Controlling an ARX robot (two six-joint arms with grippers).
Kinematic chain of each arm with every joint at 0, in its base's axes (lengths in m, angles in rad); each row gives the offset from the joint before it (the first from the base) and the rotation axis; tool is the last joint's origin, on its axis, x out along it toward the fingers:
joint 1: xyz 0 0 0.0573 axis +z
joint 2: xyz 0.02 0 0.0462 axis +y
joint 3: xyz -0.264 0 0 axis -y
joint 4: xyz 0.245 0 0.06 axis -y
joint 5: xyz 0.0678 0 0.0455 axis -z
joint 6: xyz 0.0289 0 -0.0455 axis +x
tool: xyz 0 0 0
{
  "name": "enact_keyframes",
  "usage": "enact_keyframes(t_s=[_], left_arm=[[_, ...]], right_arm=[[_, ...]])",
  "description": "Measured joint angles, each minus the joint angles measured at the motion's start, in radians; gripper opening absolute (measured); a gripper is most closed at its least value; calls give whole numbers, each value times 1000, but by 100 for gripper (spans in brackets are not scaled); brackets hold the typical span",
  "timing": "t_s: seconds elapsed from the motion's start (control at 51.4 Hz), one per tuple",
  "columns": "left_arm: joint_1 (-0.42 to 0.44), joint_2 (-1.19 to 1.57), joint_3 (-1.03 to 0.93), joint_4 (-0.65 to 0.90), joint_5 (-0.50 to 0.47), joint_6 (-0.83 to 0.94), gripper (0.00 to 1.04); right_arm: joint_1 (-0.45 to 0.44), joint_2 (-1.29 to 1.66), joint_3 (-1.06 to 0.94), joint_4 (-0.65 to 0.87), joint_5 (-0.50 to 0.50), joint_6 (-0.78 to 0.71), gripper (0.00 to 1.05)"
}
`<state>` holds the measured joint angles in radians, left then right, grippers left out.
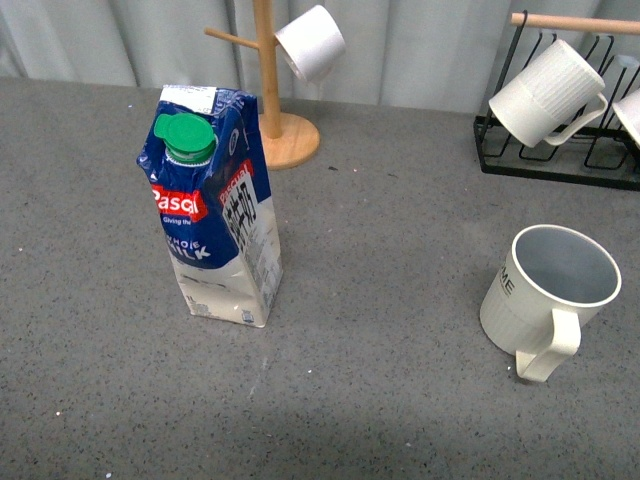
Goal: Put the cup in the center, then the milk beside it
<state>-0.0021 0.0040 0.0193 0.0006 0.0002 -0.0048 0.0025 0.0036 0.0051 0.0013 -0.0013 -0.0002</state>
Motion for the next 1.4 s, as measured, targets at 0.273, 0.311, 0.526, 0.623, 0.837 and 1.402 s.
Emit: enact_keyframes(t_s=[0.273,0.311,0.526,0.623,0.837,1.402], left_arm=[[0,0,0,0,0,0,98],[0,0,0,0,0,0,98],[0,0,0,0,0,0,98],[0,0,0,0,0,0,98],[0,0,0,0,0,0,98],[0,0,0,0,0,0,98]], right_arm=[[0,0,0,0,0,0,95],[0,0,0,0,0,0,95],[0,0,0,0,0,0,95],[0,0,0,0,0,0,95],[0,0,0,0,0,0,95],[0,0,0,0,0,0,95]])
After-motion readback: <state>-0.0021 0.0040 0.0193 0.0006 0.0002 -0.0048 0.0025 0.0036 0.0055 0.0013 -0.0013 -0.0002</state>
